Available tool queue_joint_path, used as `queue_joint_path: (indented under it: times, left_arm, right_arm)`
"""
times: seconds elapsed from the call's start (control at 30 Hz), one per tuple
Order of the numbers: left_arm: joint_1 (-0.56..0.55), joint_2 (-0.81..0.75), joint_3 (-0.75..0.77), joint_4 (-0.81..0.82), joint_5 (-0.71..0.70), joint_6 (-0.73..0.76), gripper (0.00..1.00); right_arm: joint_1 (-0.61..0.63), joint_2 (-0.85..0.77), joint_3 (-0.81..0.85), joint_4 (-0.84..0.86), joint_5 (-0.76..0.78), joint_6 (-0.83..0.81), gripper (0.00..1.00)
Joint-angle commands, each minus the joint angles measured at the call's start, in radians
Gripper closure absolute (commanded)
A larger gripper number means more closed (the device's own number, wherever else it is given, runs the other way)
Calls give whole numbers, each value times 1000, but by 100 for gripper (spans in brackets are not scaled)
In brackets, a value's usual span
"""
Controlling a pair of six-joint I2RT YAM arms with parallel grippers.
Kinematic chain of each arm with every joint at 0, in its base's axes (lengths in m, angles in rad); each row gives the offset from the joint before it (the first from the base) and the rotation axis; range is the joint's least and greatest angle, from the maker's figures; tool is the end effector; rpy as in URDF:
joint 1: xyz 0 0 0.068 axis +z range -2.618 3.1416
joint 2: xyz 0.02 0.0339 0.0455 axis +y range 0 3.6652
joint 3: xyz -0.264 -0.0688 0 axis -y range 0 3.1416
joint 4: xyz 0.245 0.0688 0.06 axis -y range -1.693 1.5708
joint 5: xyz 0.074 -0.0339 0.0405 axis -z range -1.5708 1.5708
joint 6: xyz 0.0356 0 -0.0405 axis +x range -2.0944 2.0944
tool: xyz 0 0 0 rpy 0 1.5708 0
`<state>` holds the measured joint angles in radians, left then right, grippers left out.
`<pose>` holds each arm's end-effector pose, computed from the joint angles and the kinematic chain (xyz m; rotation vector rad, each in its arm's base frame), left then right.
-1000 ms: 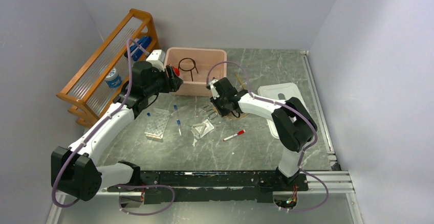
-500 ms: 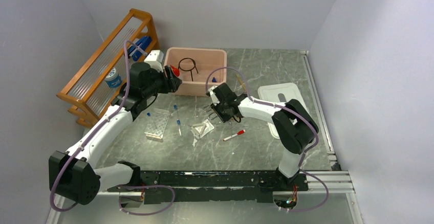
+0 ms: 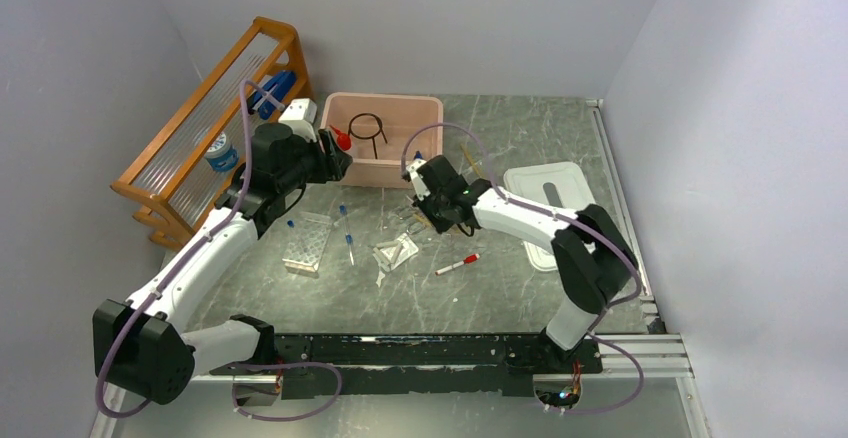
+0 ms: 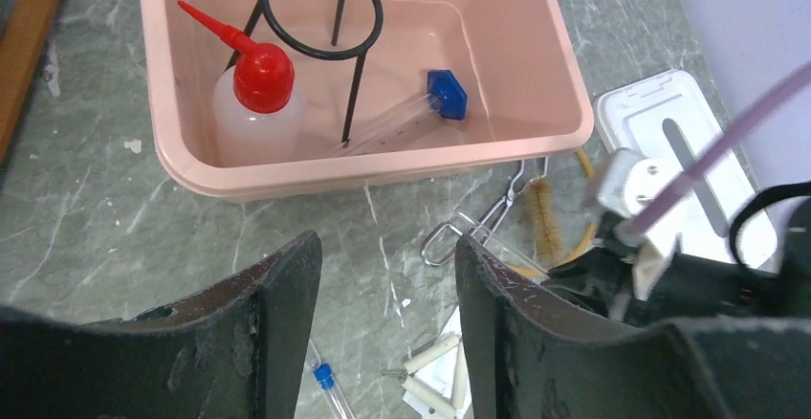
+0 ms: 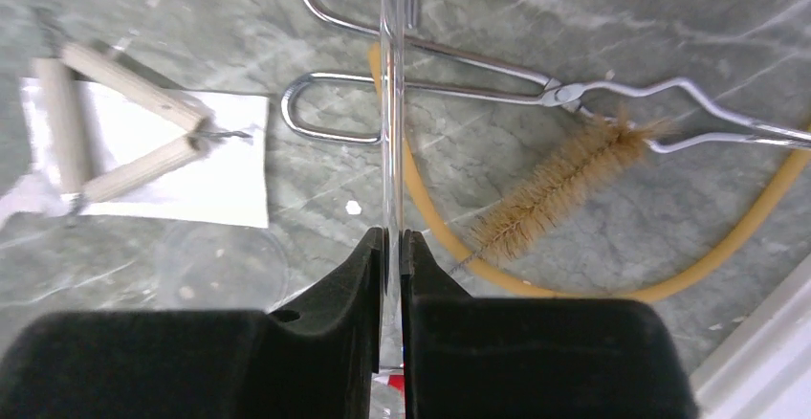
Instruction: Organize the chemistry lab equipment
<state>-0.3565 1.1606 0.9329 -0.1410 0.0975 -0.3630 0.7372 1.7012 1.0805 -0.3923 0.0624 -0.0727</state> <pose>0.2509 -0.0971 0.3193 0.0598 1.9799 -0.5683 0.2580 0.2313 0.1886 -0.9990 2.3893 0.1655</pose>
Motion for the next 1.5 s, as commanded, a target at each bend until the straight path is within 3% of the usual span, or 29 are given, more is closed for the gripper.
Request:
queue_joint_path:
  times: [0.0, 0.23, 0.67, 1.0, 1.23, 1.47]
  left_arm:
    - [-4, -15, 18, 0, -54, -12, 42]
    - [0, 3, 119, -57, -161, -41, 39]
    - [38, 19, 211, -102, -214, -110, 37]
    - [61, 89, 240, -147, -170, -138, 37]
    - [82, 116, 253, -166, -181, -147, 37]
    - [101, 157, 273, -207, -175, -145, 37]
  right_arm:
    - [5, -91, 54, -54, -47, -14, 94]
    - [1, -117, 232, -128, -208, -67, 94]
    - [-129, 156, 697, -104, -476, -200, 95]
    - [-200, 421, 1009, -421, -593, -543, 95]
    - [-215, 554, 1155, -572, -619, -661, 97]
    - [-228, 610, 1198, -652, -634, -735, 97]
